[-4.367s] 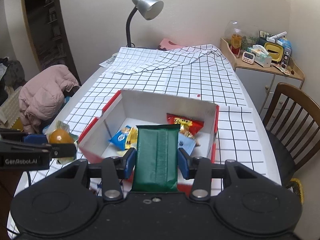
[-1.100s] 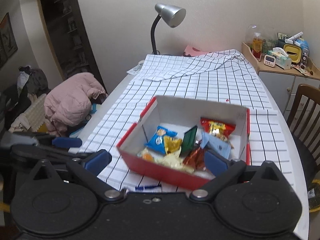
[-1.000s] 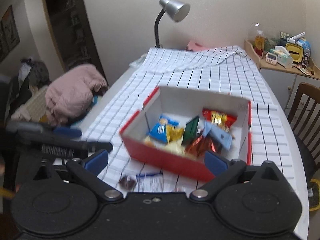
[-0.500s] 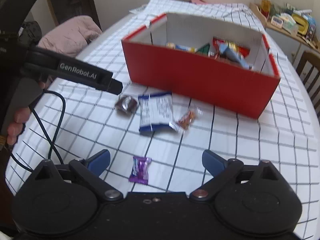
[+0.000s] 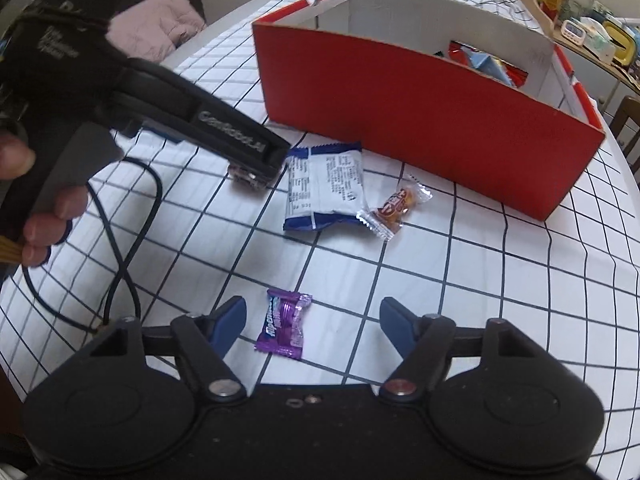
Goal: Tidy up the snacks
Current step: 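Move both tools back toward the purple candy and brown candy, then grasp the purple candy with the right tool while the left tool grasps the brown candy, then carry the purple candy with the right tool while the left tool carries the brown candy over the box, then open both tools to drop the purple and brown candies into the box, then move both tools back toward the white-blue packet and small wrapped sweet, then grasp the white-blue packet with the left tool while the right tool grasps the small sweet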
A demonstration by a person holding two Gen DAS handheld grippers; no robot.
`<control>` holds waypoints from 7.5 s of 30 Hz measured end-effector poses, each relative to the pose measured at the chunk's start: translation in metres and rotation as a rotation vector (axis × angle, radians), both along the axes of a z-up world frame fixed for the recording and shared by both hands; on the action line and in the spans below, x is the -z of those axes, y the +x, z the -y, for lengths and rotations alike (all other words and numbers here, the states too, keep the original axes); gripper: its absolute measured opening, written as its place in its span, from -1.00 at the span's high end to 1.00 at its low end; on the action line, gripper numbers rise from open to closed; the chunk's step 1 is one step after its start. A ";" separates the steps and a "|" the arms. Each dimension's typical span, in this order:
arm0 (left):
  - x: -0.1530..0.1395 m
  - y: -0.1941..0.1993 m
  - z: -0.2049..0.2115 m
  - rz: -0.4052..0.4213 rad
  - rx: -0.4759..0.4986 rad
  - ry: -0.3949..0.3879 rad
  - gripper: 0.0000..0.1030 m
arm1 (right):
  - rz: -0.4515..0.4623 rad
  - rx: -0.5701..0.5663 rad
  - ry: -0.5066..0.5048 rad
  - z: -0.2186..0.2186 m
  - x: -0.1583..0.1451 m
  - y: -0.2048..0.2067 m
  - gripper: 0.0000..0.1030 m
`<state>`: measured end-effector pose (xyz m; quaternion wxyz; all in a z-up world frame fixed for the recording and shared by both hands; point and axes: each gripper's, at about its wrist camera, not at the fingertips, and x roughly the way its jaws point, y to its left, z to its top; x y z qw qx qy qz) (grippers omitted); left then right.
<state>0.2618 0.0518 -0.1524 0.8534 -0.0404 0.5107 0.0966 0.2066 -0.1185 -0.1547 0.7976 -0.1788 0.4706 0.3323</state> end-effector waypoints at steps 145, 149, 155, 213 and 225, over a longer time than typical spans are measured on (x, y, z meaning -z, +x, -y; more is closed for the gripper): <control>-0.142 0.045 0.022 0.203 0.077 -0.083 -0.22 | 0.031 0.142 0.266 0.021 -0.157 0.155 0.13; -0.151 0.027 0.021 0.238 0.079 -0.085 -0.33 | 0.071 0.146 0.291 0.028 -0.164 0.137 -0.38; -0.158 0.001 0.019 0.274 0.091 -0.091 -0.48 | 0.101 0.124 0.314 0.036 -0.169 0.111 -0.65; 0.014 0.054 0.038 -0.147 -0.359 -0.129 -0.04 | -0.212 0.283 0.085 0.053 -0.025 0.124 -0.42; 0.001 0.011 -0.015 -0.109 -0.498 -0.189 -0.03 | -0.210 0.348 0.039 0.000 -0.004 0.133 0.02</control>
